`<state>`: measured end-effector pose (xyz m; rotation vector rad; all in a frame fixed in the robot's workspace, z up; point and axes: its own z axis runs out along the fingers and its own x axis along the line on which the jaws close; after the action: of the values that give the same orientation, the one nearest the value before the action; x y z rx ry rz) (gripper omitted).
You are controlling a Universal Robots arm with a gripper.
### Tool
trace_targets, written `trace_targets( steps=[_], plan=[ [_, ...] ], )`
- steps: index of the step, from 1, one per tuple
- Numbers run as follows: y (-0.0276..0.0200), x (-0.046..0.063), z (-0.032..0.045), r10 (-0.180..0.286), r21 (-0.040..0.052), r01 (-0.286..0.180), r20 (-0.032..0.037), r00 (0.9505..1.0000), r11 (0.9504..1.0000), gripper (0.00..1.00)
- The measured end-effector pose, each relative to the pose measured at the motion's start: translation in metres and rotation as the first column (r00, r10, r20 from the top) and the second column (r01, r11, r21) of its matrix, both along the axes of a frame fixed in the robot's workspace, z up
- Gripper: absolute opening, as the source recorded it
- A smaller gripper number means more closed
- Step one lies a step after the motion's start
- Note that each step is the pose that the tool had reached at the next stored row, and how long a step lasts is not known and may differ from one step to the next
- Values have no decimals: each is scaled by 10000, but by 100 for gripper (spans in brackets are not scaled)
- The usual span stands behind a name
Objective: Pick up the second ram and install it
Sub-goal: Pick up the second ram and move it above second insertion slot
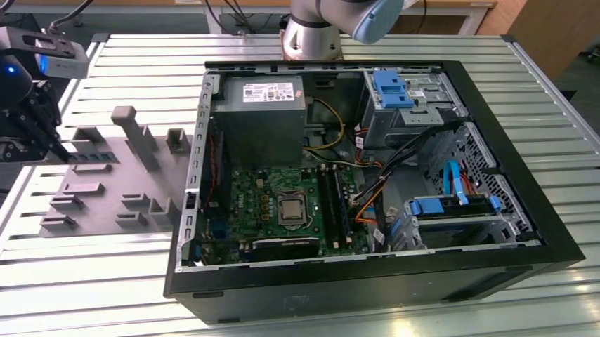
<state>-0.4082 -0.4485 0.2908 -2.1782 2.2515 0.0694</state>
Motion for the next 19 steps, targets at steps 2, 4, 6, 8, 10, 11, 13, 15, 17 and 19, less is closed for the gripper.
trace_targets(
  steps=[2,4,6,8,10,11,13,15,17,19],
  plan=[
    [2,0,16,0,0,0,0,10000,10000,14],
    [4,0,30,0,0,0,0,10000,10000,14],
    [6,0,43,0,0,0,0,10000,10000,14],
    [7,0,53,0,0,0,0,10000,10000,14],
    [9,0,63,0,0,0,0,10000,10000,14],
    [10,0,68,0,1,0,0,10000,10000,14],
    [12,0,78,0,0,0,0,10000,10000,14],
    [13,0,90,1,0,-1,0,10000,10000,14],
    [15,0,102,0,0,0,-1,10000,10000,14],
    [17,0,115,0,0,0,0,10000,10000,14]
  ],
)
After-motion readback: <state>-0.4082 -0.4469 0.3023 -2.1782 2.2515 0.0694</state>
